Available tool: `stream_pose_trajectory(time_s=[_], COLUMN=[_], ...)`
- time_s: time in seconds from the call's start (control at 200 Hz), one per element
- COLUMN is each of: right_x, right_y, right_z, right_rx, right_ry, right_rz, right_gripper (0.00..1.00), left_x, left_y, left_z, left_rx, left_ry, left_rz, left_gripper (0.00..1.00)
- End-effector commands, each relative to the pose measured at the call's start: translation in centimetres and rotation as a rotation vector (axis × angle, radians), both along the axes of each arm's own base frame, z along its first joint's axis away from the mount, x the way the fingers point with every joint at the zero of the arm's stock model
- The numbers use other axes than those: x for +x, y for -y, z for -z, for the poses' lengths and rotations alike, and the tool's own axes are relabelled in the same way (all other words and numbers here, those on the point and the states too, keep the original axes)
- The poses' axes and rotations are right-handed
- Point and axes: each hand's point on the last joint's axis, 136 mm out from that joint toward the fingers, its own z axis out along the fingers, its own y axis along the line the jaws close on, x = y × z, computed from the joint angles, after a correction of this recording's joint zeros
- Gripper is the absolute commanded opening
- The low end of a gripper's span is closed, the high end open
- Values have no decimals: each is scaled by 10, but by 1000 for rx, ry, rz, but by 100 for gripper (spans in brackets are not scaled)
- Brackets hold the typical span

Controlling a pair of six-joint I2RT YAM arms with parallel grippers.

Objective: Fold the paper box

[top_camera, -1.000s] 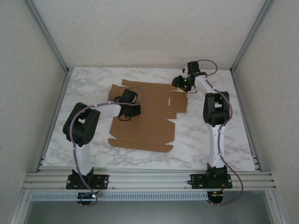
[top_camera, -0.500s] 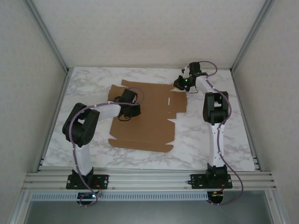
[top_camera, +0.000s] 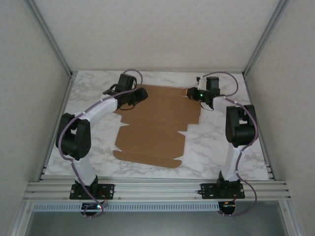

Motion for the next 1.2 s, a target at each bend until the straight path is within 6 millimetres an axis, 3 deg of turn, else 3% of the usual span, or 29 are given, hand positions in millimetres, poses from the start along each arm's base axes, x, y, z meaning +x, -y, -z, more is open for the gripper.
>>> stream_pose_trajectory(time_s=[0.0,0.155,0.295,0.586,0.616,0.716,0.741,0.766,0.981,1.197], right_x=[3,-24,-30,-38,-38,-39,-38,-38,-37,-36], right_y=[-10,-20,-18,-13,-14,-19,-21,-22,-33,-34], right_z=[-46,-60,-73,-104,-106,-113,-114,-115,-128,-129], right_rx=[-59,-204,-306,-410,-410,-420,-428,-436,-517,-617], right_ry=[301,477,574,759,776,833,848,860,950,989], right_rz=[-63,-117,-97,-60,-65,-92,-100,-107,-137,-128], right_gripper=[0,0,0,0,0,1,1,1,3,4], left_x=[5,27,39,55,58,71,74,78,102,95], left_y=[18,26,29,35,35,34,33,33,21,25], left_z=[-24,-30,-35,-22,-22,-26,-26,-27,-23,-18], left_rx=[-154,-215,-271,-302,-309,-327,-325,-326,-348,-366], left_ry=[-74,-148,-168,-237,-239,-228,-229,-231,-256,-307], left_rz=[-38,-117,-170,-207,-211,-223,-226,-228,-257,-253], left_gripper=[43,45,54,58,66,71,80,83,85,84])
